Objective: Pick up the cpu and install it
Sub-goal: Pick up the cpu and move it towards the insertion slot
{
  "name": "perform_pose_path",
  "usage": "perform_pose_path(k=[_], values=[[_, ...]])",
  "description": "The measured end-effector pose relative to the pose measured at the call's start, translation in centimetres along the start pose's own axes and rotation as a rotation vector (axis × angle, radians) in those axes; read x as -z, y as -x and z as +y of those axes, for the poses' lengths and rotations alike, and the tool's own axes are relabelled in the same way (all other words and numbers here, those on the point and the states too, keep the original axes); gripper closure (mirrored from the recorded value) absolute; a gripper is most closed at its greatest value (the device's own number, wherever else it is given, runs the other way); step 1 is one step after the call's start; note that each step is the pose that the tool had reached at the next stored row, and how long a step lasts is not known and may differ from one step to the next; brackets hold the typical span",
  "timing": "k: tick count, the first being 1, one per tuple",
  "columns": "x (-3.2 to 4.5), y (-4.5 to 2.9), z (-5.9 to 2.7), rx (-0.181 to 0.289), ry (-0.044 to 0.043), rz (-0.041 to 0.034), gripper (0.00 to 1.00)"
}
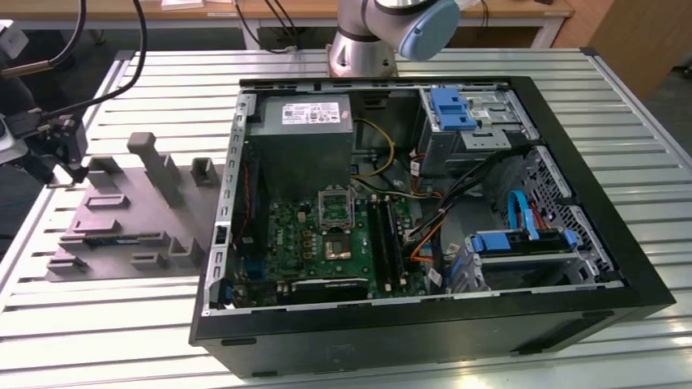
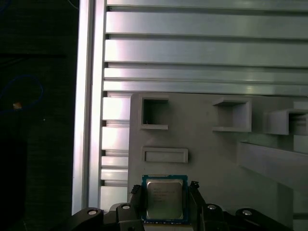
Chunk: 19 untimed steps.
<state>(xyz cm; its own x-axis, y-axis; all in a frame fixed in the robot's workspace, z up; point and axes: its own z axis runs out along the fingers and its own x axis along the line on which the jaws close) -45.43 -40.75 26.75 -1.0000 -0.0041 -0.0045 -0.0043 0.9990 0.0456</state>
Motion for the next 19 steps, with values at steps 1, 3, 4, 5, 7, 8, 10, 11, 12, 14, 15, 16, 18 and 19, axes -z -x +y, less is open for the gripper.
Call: perform_pose_path(k=[1,3,4,5,7,8,10,11,12,14,15,16,18,19], values=[[0.01,0.0,0.0,0.0,0.0,-0.0002,0.53],[0.07,0.0,0.0,0.0,-0.0002,0.0,0.53],[0.14,0.0,0.01,0.0,-0.0004,0.0003,0.53],[0.2,0.0,0.01,0.0,-0.0003,0.0002,0.53],[0.27,0.0,0.02,0.0,-0.0002,-0.0001,0.53],[0.3,0.0,0.02,0.0,-0.0001,-0.0002,0.53],[0.38,0.0,0.02,0.0,-0.0002,-0.0001,0.53],[0.42,0.0,0.02,0.0,-0.0002,0.0,0.53],[0.44,0.0,0.03,0.0,-0.0002,-0.0002,0.53],[0.49,0.0,0.03,0.0,-0.0001,-0.0002,0.53],[0.52,0.0,0.03,0.0,-0.0002,0.0,0.53],[0.54,0.0,0.03,0.0,-0.0002,-0.0001,0.53],[0.57,0.0,0.03,0.0,-0.0002,-0.0001,0.53],[0.59,0.0,0.03,0.0,-0.0002,-0.0001,0.53]])
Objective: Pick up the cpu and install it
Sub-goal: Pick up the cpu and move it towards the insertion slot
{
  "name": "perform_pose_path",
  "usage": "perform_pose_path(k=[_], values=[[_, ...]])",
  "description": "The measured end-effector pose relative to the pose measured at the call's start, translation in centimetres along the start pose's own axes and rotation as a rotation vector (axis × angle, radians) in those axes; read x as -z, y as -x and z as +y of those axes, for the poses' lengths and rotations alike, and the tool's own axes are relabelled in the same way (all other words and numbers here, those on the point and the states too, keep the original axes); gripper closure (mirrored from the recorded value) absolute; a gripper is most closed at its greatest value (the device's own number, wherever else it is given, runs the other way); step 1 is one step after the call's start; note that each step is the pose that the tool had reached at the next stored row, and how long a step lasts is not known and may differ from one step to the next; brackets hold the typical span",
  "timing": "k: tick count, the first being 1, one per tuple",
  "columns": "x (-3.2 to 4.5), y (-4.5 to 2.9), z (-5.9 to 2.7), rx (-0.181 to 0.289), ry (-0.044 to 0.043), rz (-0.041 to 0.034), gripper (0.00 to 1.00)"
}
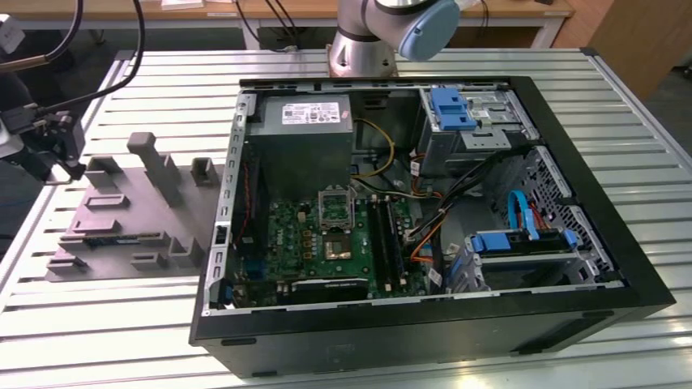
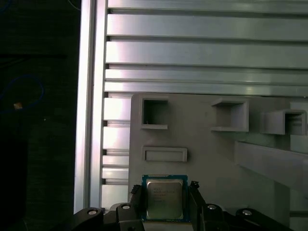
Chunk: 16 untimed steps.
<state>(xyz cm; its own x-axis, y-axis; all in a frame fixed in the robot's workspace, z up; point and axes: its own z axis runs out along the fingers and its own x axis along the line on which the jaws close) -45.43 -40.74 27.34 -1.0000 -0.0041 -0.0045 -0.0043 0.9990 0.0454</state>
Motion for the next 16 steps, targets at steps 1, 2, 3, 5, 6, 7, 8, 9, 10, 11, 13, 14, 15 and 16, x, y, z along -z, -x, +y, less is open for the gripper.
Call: perform_pose_path(k=[1,2,3,5,6,7,8,9,10,11,13,14,15,16], values=[[0.01,0.0,0.0,0.0,0.0,-0.0001,0.53],[0.04,0.0,0.0,0.0,0.0,0.0,0.53],[0.07,0.0,0.0,0.0,0.0,0.0001,0.53],[0.15,0.0,0.01,0.0,0.0,0.0001,0.53],[0.2,0.0,0.01,0.0,0.0,0.0001,0.53],[0.24,0.0,0.01,0.0,0.0,0.0001,0.53],[0.28,0.0,0.01,0.0,0.0,0.0,0.53],[0.33,0.0,0.01,0.0,0.0,0.0,0.53],[0.39,0.0,0.02,0.0,0.0,0.0001,0.53],[0.44,0.0,0.02,0.0,-0.0001,0.0001,0.53],[0.54,0.0,0.02,0.0,0.0,0.0,0.53],[0.66,0.0,0.03,0.0,0.0,0.0,0.53],[0.7,0.0,0.03,0.0,0.0001,0.0,0.53],[0.76,0.0,0.03,0.0,0.0,0.0,0.53]])
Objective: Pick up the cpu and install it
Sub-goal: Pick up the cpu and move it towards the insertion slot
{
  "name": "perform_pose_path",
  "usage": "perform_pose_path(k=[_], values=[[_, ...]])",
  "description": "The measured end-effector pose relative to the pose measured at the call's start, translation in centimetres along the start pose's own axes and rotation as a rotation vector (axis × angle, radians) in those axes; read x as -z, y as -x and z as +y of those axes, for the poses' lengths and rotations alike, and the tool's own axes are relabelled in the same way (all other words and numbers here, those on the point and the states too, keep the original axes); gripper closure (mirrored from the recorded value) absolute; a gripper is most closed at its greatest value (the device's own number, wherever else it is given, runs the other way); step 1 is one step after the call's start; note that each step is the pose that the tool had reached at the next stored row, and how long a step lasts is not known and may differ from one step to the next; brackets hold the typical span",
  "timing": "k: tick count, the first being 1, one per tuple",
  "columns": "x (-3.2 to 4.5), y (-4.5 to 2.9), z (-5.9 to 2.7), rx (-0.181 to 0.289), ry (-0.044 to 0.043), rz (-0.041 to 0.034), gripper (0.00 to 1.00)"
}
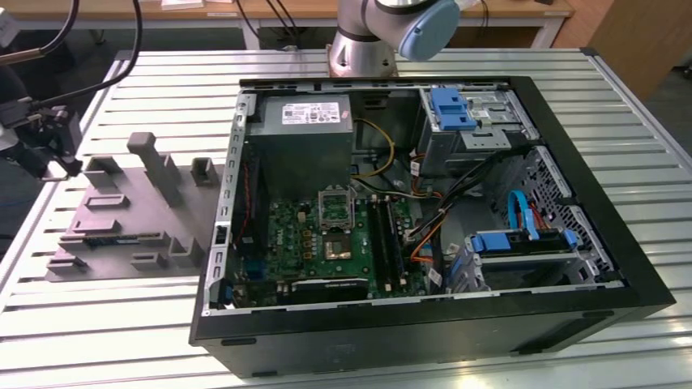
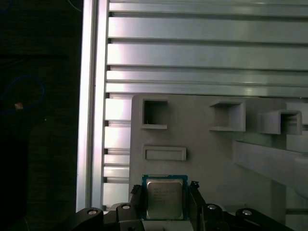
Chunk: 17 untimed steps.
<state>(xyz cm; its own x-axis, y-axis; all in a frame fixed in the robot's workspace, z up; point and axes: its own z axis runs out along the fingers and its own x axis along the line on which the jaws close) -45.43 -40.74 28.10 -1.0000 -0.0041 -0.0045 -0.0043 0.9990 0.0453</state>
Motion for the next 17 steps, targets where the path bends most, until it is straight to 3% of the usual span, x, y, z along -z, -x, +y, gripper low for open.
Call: perform_pose_path(k=[17], values=[[0.56,0.0,0.03,0.0,0.0,0.0,0.53]])
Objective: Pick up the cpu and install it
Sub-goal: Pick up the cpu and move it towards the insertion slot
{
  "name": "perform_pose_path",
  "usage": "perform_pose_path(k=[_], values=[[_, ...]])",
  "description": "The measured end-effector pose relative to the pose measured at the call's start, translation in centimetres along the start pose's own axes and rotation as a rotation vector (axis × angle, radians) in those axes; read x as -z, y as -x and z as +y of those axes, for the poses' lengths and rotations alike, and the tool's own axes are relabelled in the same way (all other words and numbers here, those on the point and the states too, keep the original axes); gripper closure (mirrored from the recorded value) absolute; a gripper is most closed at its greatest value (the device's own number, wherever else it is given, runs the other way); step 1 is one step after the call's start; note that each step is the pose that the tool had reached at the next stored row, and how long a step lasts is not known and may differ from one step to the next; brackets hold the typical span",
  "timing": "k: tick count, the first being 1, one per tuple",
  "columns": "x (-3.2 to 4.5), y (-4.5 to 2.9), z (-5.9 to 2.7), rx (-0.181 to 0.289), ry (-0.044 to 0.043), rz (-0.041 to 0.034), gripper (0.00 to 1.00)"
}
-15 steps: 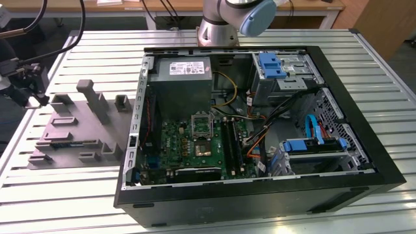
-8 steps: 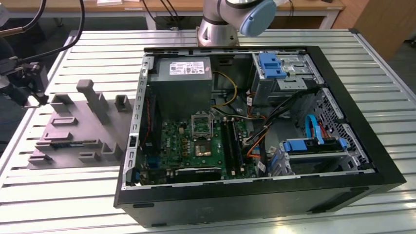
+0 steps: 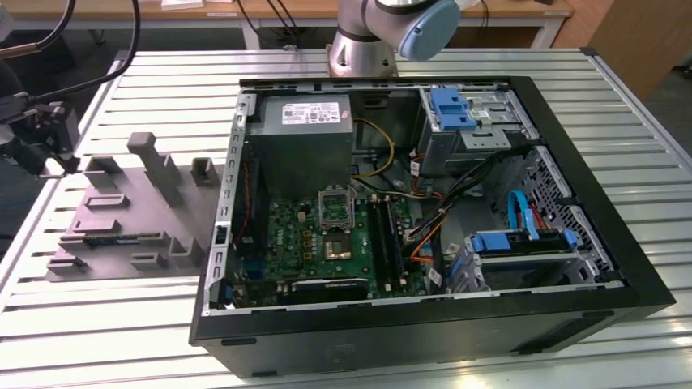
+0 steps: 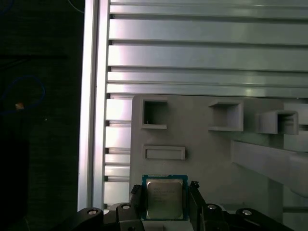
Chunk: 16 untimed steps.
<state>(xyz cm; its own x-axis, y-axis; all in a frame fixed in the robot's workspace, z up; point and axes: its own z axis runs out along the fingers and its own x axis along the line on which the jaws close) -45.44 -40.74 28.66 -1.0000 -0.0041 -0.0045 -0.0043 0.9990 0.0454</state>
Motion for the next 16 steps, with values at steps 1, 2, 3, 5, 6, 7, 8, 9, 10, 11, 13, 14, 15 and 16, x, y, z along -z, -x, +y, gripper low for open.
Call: perform_pose_path(k=[1,2,3,5,6,7,8,9,10,11,13,14,15,16], values=[[0.02,0.0,0.0,0.0,0.0,0.0,0.53],[0.07,0.0,0.0,0.0,0.0,0.0,0.53],[0.13,0.0,0.01,0.0,0.0,0.0,0.53],[0.15,0.0,0.01,0.0,0.0001,-0.0001,0.53],[0.18,0.0,0.01,0.0,0.0,0.0,0.53],[0.19,0.0,0.01,0.0,0.0,0.0,0.53],[0.21,0.0,0.01,0.0,0.0,-0.0001,0.53],[0.23,0.0,0.01,0.0,0.0,-0.0001,0.53],[0.25,0.0,0.01,0.0,0.0,0.0,0.53],[0.27,0.0,0.01,0.0,0.0,0.0,0.53],[0.46,0.0,0.02,0.0,0.0,0.0,0.53],[0.47,0.0,0.02,0.0,0.0,0.0,0.53],[0.49,0.0,0.02,0.0,0.0,-0.0001,0.53],[0.51,0.0,0.02,0.0,0.0,0.0,0.53]])
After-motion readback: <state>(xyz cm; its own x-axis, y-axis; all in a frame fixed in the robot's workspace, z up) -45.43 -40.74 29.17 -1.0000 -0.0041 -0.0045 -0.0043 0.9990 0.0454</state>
